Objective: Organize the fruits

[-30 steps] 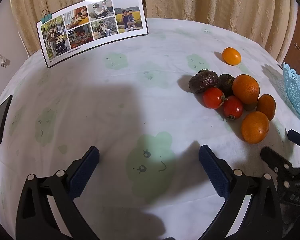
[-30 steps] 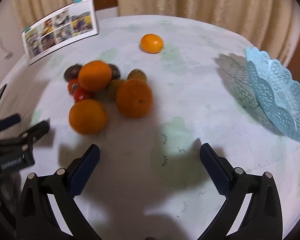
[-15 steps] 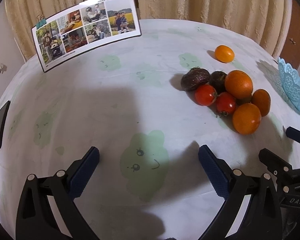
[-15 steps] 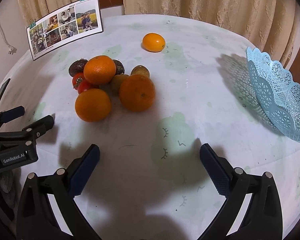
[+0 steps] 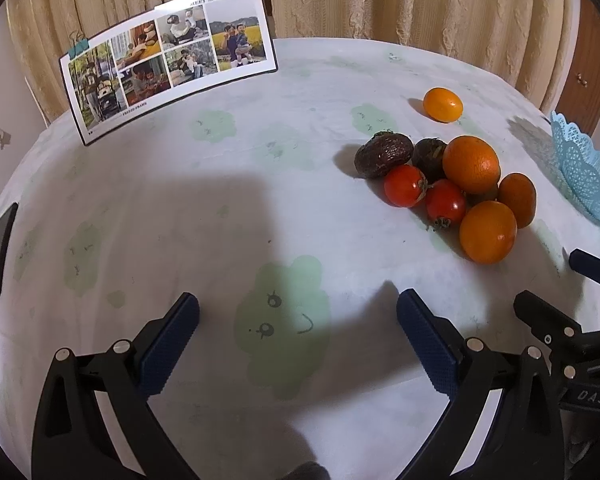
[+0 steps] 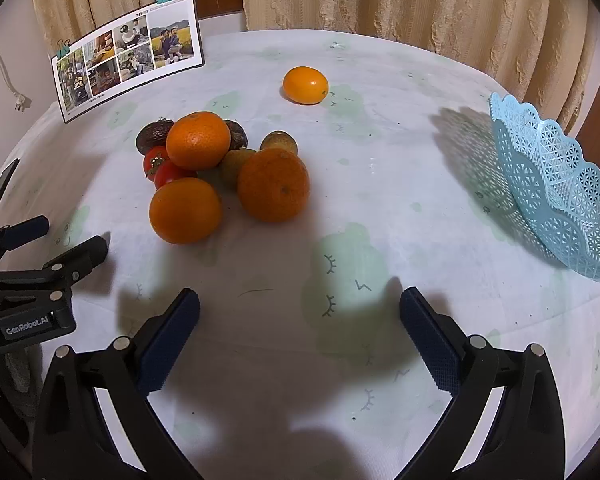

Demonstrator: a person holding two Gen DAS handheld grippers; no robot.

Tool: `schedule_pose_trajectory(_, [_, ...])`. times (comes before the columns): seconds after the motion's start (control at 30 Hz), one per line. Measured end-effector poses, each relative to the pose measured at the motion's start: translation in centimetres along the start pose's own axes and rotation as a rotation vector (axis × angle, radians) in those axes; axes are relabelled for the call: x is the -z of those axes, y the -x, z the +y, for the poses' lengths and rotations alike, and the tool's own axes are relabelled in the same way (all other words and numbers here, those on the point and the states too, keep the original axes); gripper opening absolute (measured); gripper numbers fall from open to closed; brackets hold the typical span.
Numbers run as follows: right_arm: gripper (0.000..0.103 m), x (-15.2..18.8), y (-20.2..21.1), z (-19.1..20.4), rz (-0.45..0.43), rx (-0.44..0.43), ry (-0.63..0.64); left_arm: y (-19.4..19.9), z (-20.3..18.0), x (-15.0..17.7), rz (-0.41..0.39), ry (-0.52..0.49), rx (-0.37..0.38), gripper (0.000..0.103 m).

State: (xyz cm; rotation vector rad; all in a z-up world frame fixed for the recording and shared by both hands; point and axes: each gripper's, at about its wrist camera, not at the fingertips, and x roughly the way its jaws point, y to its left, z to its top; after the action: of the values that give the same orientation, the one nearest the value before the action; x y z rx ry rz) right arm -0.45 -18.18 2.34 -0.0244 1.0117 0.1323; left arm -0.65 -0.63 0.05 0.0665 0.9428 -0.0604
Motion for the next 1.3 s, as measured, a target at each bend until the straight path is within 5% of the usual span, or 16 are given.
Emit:
schedule_pose_trajectory(0.63, [0.101, 0.1, 0.0, -0.1, -0.004, -0.003, -0.005, 0.2, -0.1, 0.0, 0.002, -0.034, 0.035, 0.098])
schedule_pose_trajectory(0.97, [0.101, 0.2, 1.2, -2.7, -0.061, -0.091, -0.12, 1.1, -0.7, -0.7, -0.049, -0.096, -0.001, 0.098])
schedule_pose_trajectory(1.3, [0.101, 0.3, 2.6, -4.0, -0.14, -0.141, -0.196, 2.5, -1.8, -4.2, -0.093, -0.12, 0.084, 0.098])
